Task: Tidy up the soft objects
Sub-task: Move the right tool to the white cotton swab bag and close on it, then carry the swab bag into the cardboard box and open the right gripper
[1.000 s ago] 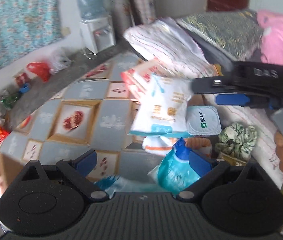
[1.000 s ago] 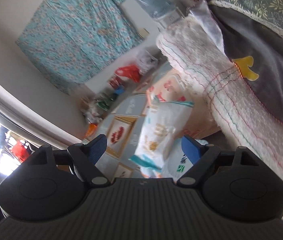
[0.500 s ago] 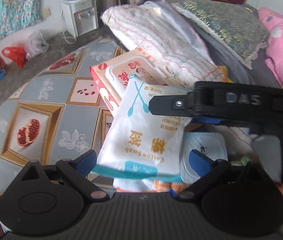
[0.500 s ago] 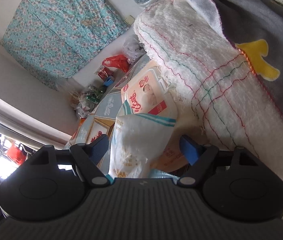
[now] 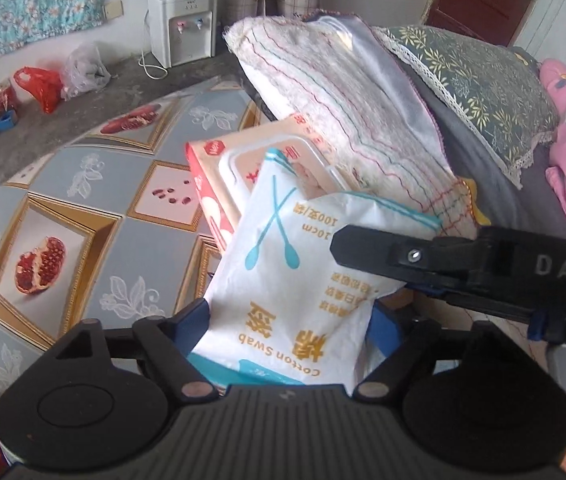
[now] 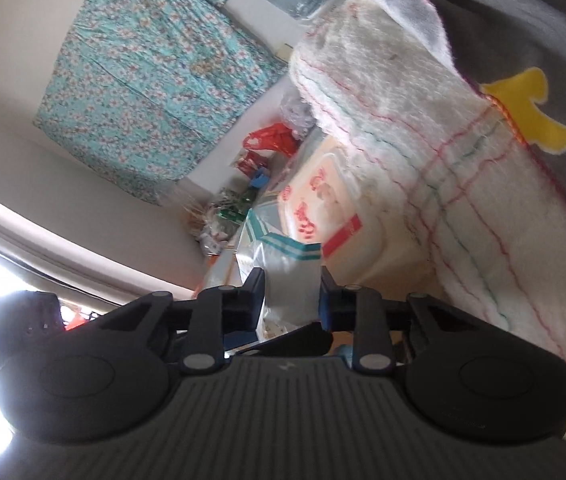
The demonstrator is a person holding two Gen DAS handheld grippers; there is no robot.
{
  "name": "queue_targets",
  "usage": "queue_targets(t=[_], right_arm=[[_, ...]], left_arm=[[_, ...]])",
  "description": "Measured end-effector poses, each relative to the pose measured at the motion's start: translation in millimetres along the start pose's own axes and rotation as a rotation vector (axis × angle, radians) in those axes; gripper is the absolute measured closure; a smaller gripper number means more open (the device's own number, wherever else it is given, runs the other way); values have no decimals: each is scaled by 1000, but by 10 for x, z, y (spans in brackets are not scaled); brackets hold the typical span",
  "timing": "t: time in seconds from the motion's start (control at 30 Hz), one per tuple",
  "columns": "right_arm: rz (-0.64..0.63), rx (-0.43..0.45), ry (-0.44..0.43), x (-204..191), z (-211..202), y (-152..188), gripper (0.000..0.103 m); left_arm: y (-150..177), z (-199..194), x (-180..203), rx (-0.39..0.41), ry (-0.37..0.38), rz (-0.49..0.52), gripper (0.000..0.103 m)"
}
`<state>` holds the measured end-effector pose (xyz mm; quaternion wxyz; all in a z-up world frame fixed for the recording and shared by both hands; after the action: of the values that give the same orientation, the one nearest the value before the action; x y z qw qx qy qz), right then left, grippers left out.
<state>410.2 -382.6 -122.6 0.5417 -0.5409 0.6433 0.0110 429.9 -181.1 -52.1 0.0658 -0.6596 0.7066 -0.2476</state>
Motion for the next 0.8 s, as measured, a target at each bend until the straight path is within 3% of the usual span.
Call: queue_targets(t=[0.2,0.47,0.67,0.8], right_arm=[[-29,40,-60,-271,-125,-81,87],[-127,75,-146,-976,-486,-140,88],[-243,53,-287,-1805,-771,124,88],[-291,-17,-417,-2393,-742,395,88]], left_arm=[[-36,-314,-76,56,17,-27,23],[50,-1087,-205,163,53,-46,25],[409,-1963,-567,254,54,-59,25],[786,-2560,-999,313,12,-109,25]])
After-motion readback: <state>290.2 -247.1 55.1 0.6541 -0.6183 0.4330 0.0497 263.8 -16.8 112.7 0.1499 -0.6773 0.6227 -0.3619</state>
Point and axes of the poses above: each gripper's, at about its wrist camera, not at the fingertips, and z roughly the way its jaws point, x to its right, y to its underside, the point moved 1 cm from there along z, roughly the way its jaws point, and after that the axes turned 14 degrees about -z, right-handed, at the moved point
